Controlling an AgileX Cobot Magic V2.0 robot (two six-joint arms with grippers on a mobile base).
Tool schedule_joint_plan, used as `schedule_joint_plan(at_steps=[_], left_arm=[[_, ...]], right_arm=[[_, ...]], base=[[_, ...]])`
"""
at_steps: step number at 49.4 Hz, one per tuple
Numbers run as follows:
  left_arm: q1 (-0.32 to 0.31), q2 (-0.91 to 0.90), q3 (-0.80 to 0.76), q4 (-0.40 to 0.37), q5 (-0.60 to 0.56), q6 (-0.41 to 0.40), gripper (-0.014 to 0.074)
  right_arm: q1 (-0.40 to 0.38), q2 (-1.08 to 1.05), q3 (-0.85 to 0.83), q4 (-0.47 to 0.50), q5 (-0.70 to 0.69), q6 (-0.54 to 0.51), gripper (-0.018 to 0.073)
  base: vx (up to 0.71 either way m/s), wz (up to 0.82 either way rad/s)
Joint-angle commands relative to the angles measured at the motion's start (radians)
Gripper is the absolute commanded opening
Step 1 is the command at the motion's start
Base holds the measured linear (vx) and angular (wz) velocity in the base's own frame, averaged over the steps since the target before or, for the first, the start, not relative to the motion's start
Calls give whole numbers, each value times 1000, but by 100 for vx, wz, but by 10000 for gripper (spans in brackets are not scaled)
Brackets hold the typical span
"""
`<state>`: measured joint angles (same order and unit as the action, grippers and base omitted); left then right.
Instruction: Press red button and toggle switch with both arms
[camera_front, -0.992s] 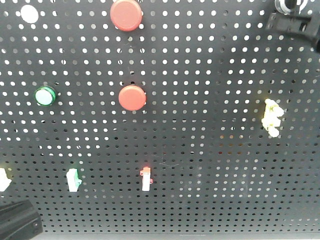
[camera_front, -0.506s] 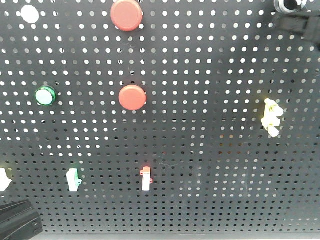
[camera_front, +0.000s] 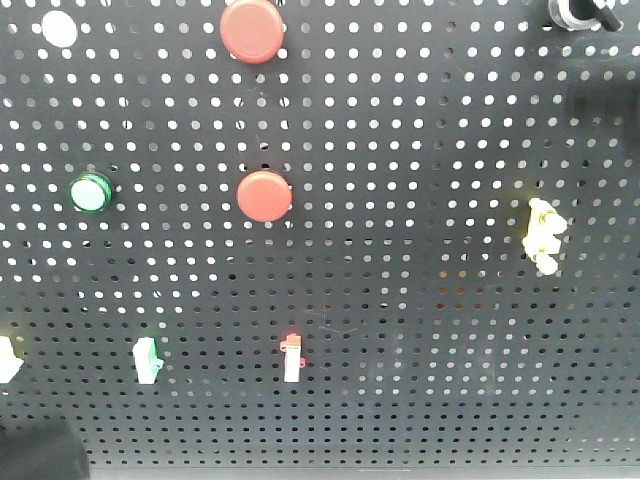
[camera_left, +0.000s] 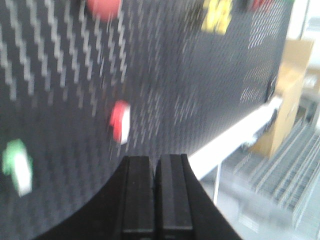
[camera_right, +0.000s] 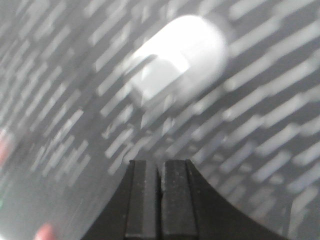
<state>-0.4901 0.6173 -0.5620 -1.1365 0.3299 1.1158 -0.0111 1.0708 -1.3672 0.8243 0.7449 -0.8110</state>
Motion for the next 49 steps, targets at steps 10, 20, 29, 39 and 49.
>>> schedule_joint_plan(at_steps=[10, 20, 29, 39, 49], left_arm=[[1, 2, 169, -27, -114, -65, 2], [1, 2, 206, 4, -115, -58, 2], [1, 2, 206, 25, -101, -59, 2], [1, 2, 206, 24, 19, -59, 2], [1, 2, 206, 24, 96, -59, 2]], right_arm=[[-3, -398, 483, -9, -297, -122, -3], [-3, -737, 817, -5, -420, -131, -3], [-3, -920, 977, -5, -487, -131, -3], [-3, -978, 1047, -1, -432, -124, -3], [-3, -977, 1084, -3, -410, -124, -3]], base=[[0, 0], [0, 0], [0, 0], [0, 0], [0, 0]])
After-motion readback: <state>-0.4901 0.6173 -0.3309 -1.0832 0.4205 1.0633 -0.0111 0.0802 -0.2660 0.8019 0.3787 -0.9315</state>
